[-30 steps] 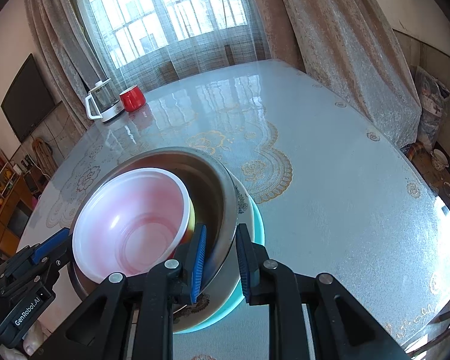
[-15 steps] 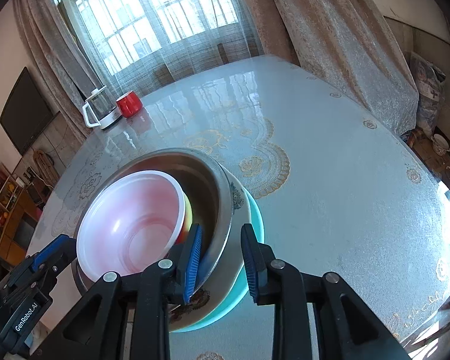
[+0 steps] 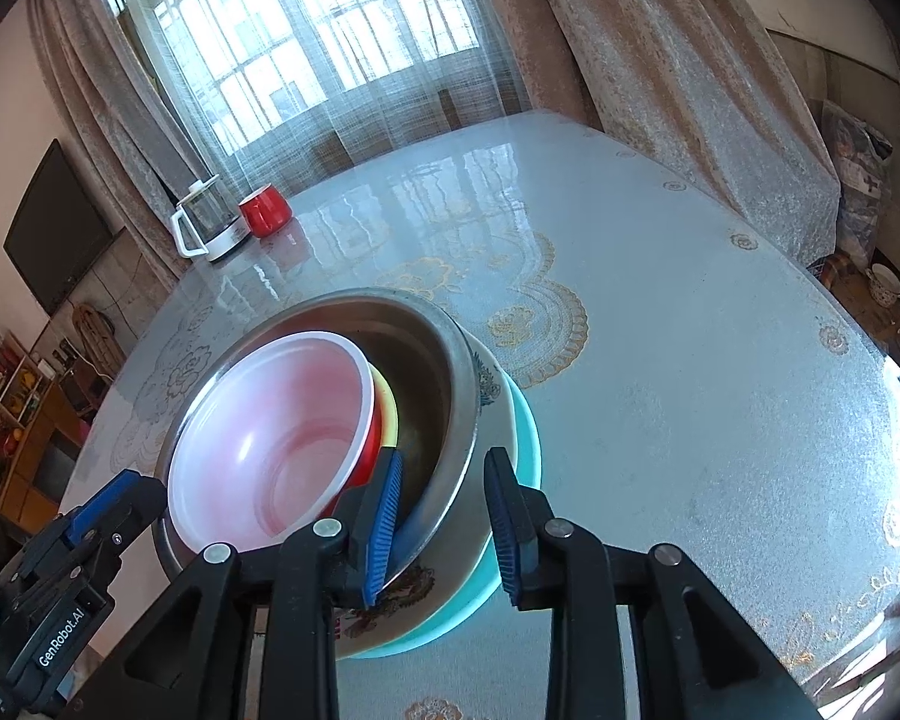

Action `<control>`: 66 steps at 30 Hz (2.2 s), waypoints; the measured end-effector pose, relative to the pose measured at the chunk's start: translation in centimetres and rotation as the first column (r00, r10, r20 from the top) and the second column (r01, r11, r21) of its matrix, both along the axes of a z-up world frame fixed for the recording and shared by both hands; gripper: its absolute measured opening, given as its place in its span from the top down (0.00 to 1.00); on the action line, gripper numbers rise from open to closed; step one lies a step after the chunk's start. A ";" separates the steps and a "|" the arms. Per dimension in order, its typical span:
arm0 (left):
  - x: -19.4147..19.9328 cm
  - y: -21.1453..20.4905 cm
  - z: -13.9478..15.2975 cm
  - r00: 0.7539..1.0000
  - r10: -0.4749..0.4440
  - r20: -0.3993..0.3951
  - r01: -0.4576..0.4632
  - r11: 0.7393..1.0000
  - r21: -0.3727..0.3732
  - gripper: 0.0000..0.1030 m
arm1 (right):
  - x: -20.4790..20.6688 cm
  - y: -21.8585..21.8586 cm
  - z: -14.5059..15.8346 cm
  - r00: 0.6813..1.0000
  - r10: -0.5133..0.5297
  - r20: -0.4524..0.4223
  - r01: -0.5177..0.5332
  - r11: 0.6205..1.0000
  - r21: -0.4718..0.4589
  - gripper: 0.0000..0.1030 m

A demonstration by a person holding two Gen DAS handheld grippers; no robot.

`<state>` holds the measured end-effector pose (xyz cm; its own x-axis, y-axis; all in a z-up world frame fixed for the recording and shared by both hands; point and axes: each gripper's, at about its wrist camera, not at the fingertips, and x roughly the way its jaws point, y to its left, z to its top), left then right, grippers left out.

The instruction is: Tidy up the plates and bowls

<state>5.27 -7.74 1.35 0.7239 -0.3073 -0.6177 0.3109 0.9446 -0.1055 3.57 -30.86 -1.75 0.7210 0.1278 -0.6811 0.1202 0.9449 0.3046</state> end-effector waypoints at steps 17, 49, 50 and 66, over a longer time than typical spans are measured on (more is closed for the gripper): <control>-2.7 2.2 0.3 0.995 0.088 0.041 -0.089 0.996 0.009 0.48 | -2.1 3.6 2.5 0.991 -0.058 0.117 0.082 0.974 -0.209 0.62; -5.1 2.7 -0.1 0.983 0.155 0.096 -0.160 0.986 0.046 0.14 | -4.2 7.9 2.0 0.989 -0.053 0.137 0.090 0.955 -0.283 0.48; -5.1 2.8 -0.1 0.983 0.156 0.096 -0.161 0.986 0.046 0.14 | -4.2 7.9 2.0 0.989 -0.053 0.136 0.090 0.955 -0.282 0.48; -4.8 2.7 0.0 0.983 0.156 0.093 -0.162 0.985 0.052 0.11 | -3.6 7.9 1.8 0.990 -0.054 0.129 0.087 0.959 -0.268 0.48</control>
<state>0.50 -5.04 1.32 0.8130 -0.1485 -0.5630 0.1618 0.9865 -0.0266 0.02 -22.97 0.01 0.7992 -0.1048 -0.5918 0.1681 0.9844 0.0527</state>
